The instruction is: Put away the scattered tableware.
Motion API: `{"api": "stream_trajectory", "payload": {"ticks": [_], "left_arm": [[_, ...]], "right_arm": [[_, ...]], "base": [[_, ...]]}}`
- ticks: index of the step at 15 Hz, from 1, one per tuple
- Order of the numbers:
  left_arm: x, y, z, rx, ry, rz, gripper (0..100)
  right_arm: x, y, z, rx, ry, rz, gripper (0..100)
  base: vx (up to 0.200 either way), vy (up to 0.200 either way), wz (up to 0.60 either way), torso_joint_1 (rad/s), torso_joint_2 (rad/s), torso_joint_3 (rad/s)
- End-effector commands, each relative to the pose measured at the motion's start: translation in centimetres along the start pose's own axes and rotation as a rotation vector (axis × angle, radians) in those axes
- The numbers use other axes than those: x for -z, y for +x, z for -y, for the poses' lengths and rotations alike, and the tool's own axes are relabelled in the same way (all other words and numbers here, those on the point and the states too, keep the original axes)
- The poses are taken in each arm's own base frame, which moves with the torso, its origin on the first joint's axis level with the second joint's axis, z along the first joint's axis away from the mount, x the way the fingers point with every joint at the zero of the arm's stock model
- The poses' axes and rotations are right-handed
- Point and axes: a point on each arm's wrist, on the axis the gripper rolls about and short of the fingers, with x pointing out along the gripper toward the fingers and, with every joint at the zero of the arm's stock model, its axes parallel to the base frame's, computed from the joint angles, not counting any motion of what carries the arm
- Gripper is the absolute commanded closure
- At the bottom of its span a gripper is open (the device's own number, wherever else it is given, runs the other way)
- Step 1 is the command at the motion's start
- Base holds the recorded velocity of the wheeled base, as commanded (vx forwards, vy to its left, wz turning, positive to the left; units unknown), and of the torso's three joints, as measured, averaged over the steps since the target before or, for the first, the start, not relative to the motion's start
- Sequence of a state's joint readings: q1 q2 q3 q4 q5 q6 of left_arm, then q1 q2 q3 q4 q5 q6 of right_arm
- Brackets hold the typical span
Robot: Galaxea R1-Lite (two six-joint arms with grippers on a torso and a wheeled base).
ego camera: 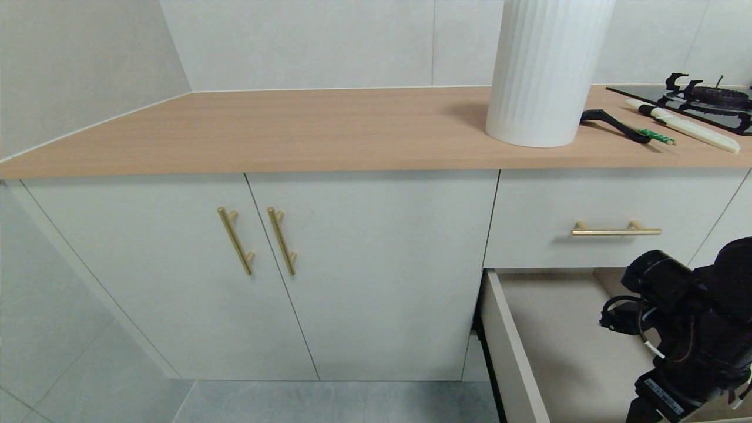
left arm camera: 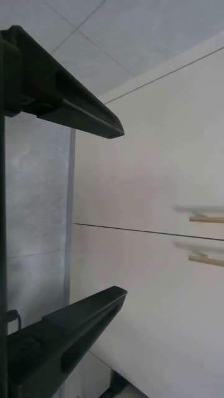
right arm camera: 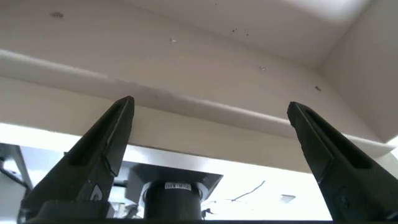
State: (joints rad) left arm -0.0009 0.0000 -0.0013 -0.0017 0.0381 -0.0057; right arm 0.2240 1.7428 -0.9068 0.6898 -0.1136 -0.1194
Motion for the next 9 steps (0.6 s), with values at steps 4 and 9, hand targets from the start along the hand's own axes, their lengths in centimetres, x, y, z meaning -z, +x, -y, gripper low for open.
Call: {"api": "stream_trajectory", "payload": {"ticks": [4,9], "left_arm": [[0.0,0.0,0.0,-0.001,0.000,-0.001,0],[0.0,0.0,0.0,-0.001,0.000,-0.001,0]], "right_arm": [[1.3,0.7,-0.9,0.042,-0.068,-0.094,0],[0.7,-2.9,0.4,0.056,0.066,0.119,0]], "base": [[0.000,0.000,0.00,0.000,0.00,0.000],[0.000,0.000,0.00,0.000,0.00,0.000]]}}
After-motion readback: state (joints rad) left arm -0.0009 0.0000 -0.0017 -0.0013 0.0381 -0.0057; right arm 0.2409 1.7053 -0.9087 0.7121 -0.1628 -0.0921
